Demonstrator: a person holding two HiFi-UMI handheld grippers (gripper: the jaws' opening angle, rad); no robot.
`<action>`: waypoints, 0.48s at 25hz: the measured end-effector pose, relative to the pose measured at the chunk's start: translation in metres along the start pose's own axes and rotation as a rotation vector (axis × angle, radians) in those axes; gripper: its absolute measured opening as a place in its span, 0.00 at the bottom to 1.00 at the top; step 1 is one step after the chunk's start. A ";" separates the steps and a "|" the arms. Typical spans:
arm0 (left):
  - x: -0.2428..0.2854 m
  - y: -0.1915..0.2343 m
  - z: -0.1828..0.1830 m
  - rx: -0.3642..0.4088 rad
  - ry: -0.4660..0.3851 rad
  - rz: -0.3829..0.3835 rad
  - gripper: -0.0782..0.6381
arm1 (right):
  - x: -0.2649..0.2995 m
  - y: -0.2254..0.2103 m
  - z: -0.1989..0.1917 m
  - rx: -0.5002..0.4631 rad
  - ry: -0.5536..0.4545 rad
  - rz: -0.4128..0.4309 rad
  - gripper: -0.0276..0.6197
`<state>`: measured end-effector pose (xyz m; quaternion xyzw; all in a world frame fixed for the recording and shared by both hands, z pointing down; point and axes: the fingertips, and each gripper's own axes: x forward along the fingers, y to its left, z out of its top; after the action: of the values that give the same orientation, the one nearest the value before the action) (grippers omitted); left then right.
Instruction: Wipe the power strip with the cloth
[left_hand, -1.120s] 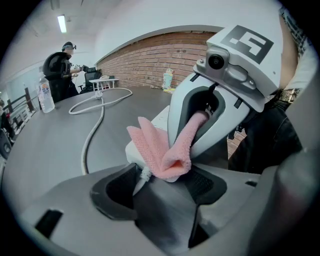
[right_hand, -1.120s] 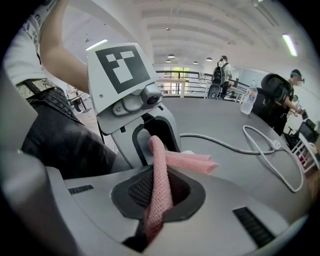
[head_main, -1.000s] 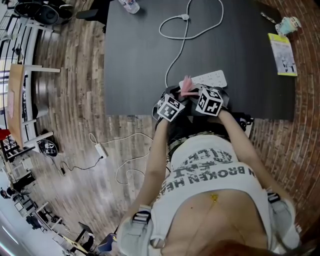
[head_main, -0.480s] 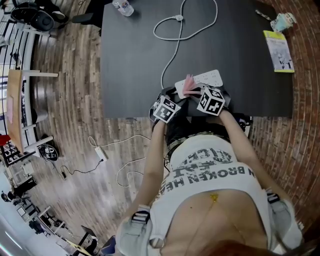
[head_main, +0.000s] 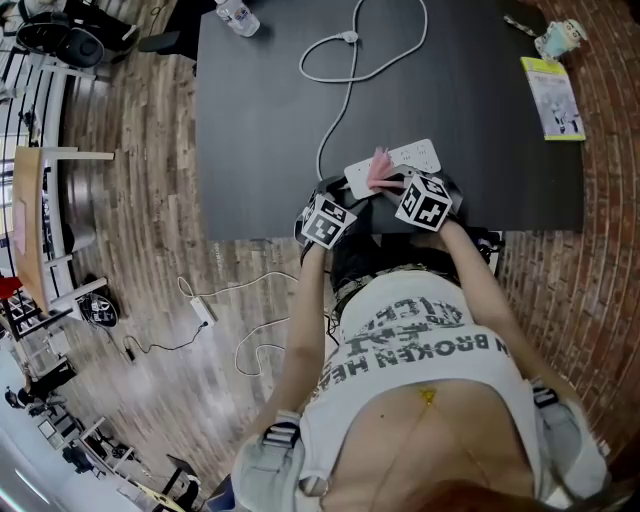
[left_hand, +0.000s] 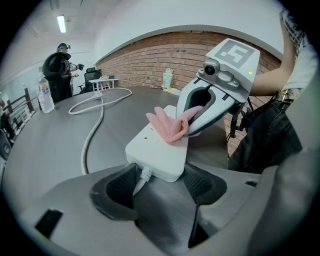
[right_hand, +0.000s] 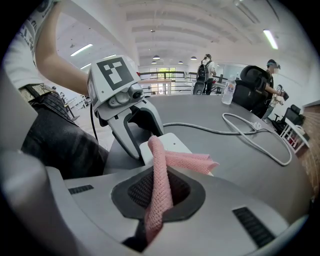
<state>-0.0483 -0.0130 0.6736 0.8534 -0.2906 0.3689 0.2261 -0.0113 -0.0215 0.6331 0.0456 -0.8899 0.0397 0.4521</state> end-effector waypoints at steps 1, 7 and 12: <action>0.002 0.000 -0.001 0.001 -0.006 -0.002 0.50 | 0.000 0.000 -0.001 0.002 -0.001 -0.001 0.07; -0.001 -0.001 0.002 -0.006 0.000 -0.002 0.50 | -0.004 -0.005 -0.006 0.021 0.001 -0.017 0.07; -0.005 0.000 0.004 -0.006 0.001 0.003 0.50 | -0.009 -0.009 -0.010 0.045 -0.003 -0.032 0.07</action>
<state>-0.0488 -0.0134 0.6676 0.8521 -0.2930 0.3688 0.2280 0.0027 -0.0289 0.6321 0.0701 -0.8886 0.0522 0.4503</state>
